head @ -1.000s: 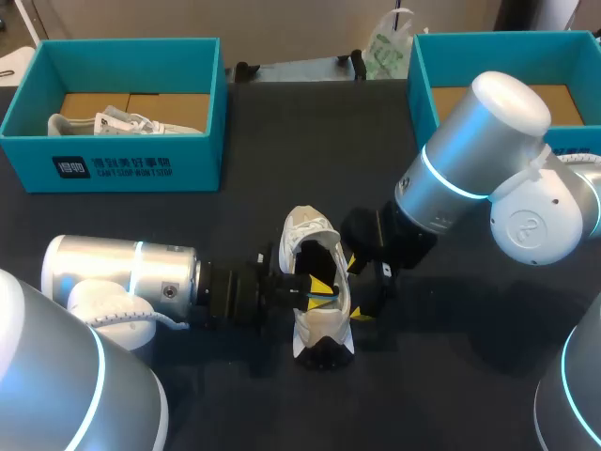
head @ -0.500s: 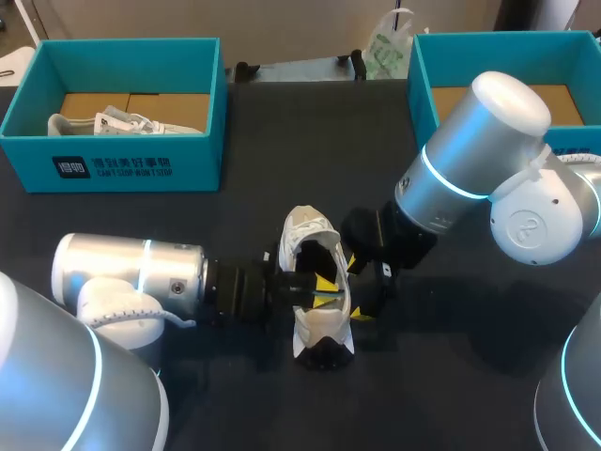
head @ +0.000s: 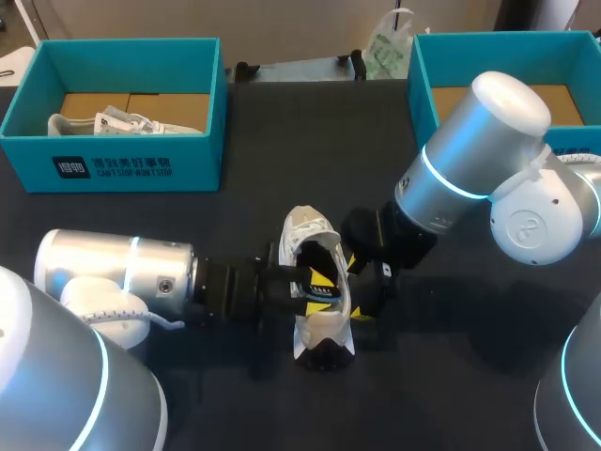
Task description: Take the shoe out of the shoebox, open the shoe tongue, remove and reinsert the insole, then place the shoe into the shoebox
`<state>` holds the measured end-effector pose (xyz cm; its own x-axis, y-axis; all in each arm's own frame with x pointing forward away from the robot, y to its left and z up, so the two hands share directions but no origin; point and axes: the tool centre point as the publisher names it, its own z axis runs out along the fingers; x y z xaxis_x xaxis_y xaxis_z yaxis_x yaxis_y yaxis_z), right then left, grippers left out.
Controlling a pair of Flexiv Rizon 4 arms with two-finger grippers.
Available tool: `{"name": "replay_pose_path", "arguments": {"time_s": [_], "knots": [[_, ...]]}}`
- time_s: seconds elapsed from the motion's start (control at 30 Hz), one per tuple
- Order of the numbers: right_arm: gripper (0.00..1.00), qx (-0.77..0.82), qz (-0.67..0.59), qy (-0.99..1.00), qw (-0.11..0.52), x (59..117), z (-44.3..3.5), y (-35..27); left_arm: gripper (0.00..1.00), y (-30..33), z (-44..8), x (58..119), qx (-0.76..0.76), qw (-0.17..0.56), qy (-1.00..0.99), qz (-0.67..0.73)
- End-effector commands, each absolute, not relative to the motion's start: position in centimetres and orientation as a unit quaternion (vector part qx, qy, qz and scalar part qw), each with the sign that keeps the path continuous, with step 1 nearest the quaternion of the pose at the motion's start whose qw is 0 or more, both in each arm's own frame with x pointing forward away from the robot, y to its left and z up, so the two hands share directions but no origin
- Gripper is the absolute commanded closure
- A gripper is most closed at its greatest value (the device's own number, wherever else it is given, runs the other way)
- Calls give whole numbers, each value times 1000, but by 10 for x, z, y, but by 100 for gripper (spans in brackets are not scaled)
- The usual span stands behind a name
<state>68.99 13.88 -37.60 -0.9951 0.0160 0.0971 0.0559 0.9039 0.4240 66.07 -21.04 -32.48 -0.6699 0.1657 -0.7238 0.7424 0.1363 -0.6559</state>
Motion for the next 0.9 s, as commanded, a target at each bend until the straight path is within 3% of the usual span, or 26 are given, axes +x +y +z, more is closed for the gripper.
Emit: {"name": "replay_pose_path", "arguments": {"time_s": [0.03, 0.2, 0.33, 0.4, 0.9], "knots": [[0, -19, -218, -975, 44, 689, -377, 139, 65, -205, -322, 657, 320, 242, 715, -572], [0, -19, -218, -975, 44, 689, -377, 139, 67, -201, -325, 656, 316, 234, 724, -566], [0, -19, -218, -975, 44, 689, -377, 139, 80, -199, -334, 659, 315, 222, 737, -556], [0, -19, -218, -975, 44, 689, -377, 139, 100, -202, -339, 661, 316, 216, 739, -555], [0, -19, -218, -975, 44, 689, -377, 139, 100, -211, -361, 685, 313, 201, 749, -548]]}}
